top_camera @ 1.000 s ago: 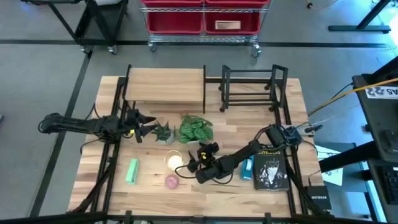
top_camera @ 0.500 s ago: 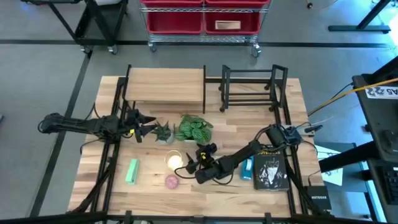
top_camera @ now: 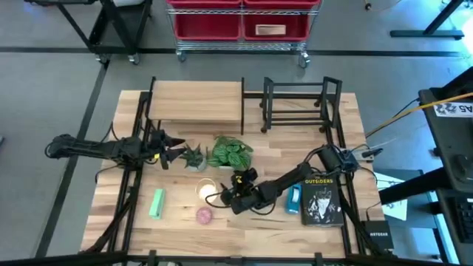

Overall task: Stock shelves
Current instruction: Put the white plotted plant on the shelf

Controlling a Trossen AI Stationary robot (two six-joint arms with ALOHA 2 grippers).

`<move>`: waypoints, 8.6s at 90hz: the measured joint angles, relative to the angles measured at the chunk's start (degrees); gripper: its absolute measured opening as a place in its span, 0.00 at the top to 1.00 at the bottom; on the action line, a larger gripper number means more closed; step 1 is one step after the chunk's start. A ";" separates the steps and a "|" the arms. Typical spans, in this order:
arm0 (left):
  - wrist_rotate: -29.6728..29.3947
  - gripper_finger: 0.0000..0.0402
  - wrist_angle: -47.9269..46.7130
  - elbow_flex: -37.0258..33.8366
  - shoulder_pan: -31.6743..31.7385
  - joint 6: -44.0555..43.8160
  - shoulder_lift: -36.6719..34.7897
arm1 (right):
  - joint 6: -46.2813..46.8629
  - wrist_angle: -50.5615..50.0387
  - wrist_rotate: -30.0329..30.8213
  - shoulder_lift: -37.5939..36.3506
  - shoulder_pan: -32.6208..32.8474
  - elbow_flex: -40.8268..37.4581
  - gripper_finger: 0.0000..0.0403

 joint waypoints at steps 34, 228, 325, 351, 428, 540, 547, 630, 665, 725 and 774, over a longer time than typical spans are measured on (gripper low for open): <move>0.00 0.41 0.00 0.01 0.00 -0.02 0.02 | 5.20 -3.14 8.19 0.43 -0.66 -0.36 0.02; 1.04 0.41 0.05 0.00 -0.01 -1.59 0.02 | 6.59 5.54 15.50 2.45 -2.79 -0.37 0.05; 1.33 0.41 -0.07 0.00 -0.05 -1.19 0.02 | -1.80 5.04 16.38 2.75 -9.92 -0.52 0.05; 1.47 0.41 -0.07 0.00 -0.06 -1.16 0.02 | -1.93 5.51 17.53 2.75 -10.34 -0.50 0.05; 3.00 0.41 -0.16 0.00 -0.04 0.99 0.02 | -9.66 5.07 14.06 -1.29 -8.95 -0.48 0.34; 1.47 0.41 -28.96 31.76 -0.06 25.97 -0.18 | -52.64 12.57 -34.75 3.81 -38.71 39.95 0.34; 1.03 0.41 -29.10 31.74 -0.07 25.97 -0.18 | -51.29 11.23 -35.07 5.78 -40.04 42.19 0.34; 0.96 0.41 -29.44 31.75 -0.06 25.84 -0.24 | -47.94 11.63 -27.55 11.45 -41.31 43.60 0.30; 1.00 0.41 -29.88 31.74 -0.05 25.73 -0.22 | -48.55 13.30 -27.83 11.87 -41.31 43.63 0.29; 1.01 0.41 -30.36 31.74 -0.06 25.73 -0.20 | -55.49 11.50 -28.75 11.05 -40.75 43.56 0.03; 0.98 0.41 -30.45 31.74 -0.06 25.90 -0.20 | -59.90 -7.71 -23.73 3.26 -37.35 43.56 0.05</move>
